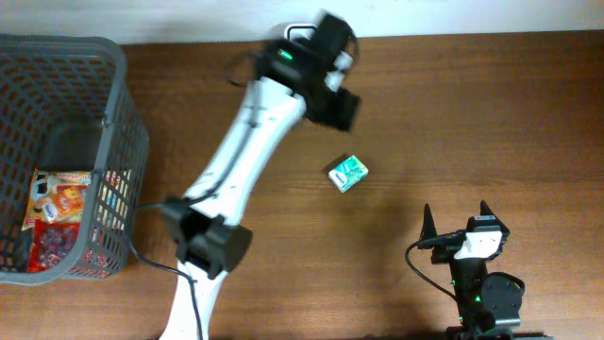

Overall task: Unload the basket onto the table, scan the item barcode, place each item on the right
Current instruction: 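Carry green tissue pack with left gripper and place on table center, then reach left gripper into basket and grasp orange Kleenex pack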

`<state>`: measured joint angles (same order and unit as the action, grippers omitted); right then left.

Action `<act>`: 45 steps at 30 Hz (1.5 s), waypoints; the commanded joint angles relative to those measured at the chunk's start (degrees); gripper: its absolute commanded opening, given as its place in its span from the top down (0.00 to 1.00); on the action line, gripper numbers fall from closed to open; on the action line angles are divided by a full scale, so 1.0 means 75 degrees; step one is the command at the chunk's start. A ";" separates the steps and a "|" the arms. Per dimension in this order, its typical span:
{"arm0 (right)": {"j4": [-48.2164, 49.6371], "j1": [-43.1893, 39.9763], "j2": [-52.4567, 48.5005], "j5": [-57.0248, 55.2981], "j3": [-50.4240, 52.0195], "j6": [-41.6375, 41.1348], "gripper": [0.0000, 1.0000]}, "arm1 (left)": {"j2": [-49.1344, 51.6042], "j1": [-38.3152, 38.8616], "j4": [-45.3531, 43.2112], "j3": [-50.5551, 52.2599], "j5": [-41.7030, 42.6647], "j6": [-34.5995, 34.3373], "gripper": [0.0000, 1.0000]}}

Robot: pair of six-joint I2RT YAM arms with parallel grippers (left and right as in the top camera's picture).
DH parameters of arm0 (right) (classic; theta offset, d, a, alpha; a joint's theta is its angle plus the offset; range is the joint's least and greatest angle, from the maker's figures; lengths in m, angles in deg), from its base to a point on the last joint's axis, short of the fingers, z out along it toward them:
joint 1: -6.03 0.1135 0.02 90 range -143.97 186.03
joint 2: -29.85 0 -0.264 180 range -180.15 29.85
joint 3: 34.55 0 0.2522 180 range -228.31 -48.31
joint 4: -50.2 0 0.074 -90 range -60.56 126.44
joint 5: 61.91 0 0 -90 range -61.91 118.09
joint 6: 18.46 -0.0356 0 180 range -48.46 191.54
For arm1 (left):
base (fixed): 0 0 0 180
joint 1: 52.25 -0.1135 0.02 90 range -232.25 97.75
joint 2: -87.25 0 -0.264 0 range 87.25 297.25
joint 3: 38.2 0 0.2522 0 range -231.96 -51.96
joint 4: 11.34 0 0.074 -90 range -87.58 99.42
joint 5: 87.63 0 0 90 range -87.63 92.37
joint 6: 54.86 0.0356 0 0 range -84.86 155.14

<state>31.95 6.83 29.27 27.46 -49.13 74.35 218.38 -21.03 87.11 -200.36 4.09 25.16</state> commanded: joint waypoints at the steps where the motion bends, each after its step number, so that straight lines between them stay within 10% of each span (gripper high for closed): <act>1: -0.0026 0.0044 0.0050 -0.0009 0.0067 -0.0009 0.02 | -0.0187 -0.1510 0.0944 -0.3104 -0.1763 0.0114 0.01; 6: -0.0026 0.0044 0.0050 -0.0009 0.0067 -0.0009 0.02 | -0.0574 -0.5129 0.1603 -0.4150 -0.1387 -0.0842 0.01; 11: -0.0026 0.0044 0.0050 -0.0009 0.0067 -0.0009 0.02 | -0.0574 -0.7612 0.1606 -0.2296 -0.0391 -0.0845 0.01; 23: -0.0026 0.0044 0.0050 -0.0009 0.0067 -0.0009 0.02 | -0.0574 -0.8131 -0.2786 0.5324 -0.0976 -0.3389 0.01; 31: -0.0026 0.0044 0.0050 -0.0009 0.0067 -0.0009 0.02 | -0.1043 -0.8317 -0.2483 0.4951 -0.0944 -0.3002 0.14; 41: -0.0026 0.0044 0.0050 -0.0009 0.0067 -0.0009 0.02 | -0.2224 -0.8329 -0.1259 0.5942 -0.1749 -0.3765 0.04; 45: -0.0026 0.0044 0.0050 -0.0009 0.0067 -0.0009 0.02 | -0.2224 -0.8358 -0.2809 0.7321 -0.1737 -0.3765 0.31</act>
<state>31.95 6.83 29.27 27.48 -49.13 74.33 201.59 -83.43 69.14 -148.69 -8.00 -2.31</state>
